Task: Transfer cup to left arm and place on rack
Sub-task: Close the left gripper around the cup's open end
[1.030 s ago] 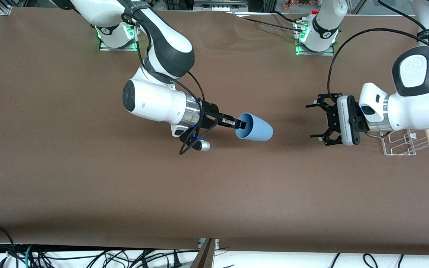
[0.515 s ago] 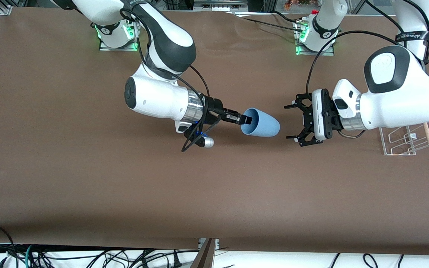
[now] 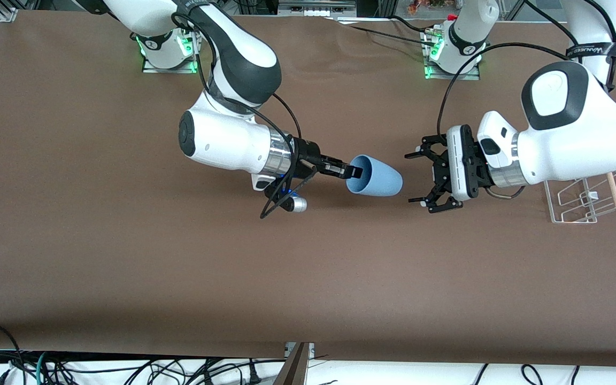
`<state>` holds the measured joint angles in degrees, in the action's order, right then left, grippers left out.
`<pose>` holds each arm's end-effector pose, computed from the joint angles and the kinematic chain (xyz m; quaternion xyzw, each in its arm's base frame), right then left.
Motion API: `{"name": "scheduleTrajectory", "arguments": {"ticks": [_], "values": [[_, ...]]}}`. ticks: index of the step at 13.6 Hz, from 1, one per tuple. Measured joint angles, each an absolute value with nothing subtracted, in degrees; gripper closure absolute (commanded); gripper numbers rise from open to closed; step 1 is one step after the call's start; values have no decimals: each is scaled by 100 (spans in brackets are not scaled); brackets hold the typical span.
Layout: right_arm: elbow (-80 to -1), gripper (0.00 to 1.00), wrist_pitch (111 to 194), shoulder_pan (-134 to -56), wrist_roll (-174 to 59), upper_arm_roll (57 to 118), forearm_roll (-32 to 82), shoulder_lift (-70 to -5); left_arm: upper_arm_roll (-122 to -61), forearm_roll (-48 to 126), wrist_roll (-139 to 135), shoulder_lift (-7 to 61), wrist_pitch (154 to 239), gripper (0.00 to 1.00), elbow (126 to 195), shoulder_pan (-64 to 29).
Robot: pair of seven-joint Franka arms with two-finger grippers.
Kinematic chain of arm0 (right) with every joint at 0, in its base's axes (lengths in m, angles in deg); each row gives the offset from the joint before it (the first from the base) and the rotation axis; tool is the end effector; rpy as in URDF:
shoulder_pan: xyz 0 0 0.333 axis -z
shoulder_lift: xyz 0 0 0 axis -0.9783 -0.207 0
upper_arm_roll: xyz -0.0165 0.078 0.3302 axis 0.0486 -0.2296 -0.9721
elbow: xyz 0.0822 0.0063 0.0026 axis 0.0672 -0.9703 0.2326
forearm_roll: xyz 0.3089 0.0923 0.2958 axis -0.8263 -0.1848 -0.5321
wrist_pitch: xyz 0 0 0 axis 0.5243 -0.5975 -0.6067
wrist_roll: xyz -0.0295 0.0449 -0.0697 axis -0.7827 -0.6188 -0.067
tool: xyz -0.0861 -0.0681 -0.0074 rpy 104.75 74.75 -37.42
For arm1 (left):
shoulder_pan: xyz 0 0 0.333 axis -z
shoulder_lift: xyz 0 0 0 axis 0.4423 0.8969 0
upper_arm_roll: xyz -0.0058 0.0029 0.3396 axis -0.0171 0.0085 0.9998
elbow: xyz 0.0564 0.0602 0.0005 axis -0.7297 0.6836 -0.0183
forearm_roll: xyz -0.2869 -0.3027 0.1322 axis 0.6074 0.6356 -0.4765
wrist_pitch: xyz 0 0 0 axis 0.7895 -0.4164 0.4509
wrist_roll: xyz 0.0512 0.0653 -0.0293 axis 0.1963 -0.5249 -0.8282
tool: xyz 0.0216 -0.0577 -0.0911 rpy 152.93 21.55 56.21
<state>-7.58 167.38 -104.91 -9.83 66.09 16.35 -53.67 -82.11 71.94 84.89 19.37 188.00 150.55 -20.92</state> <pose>0.6534 0.5315 0.4585 -0.8610 0.2195 0.1375 0.4377 0.6830 -0.2137 0.4936 0.7101 -0.6015 0.2051 0.3032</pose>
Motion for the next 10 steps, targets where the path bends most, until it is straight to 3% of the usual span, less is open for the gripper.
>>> {"name": "scheduleTrajectory", "arguments": {"ticks": [7,8,9,10], "values": [[-707,100,16738,-10491,-956,6609,1629,-5367,-8533,7202,8483,2093,19272,1,15117,-1957],[-707,100,16738,-10490,-955,6609,1629,-5367,-8539,7202,8483,2107,19313,10,15118,-1932],[-707,100,16738,-10490,-954,6609,1629,-5367,-8543,7203,8483,2115,19357,51,15120,-1912],[-707,100,16738,-10490,-954,6609,1629,-5367,-8544,7204,8483,2120,19412,83,15124,-1879]]}}
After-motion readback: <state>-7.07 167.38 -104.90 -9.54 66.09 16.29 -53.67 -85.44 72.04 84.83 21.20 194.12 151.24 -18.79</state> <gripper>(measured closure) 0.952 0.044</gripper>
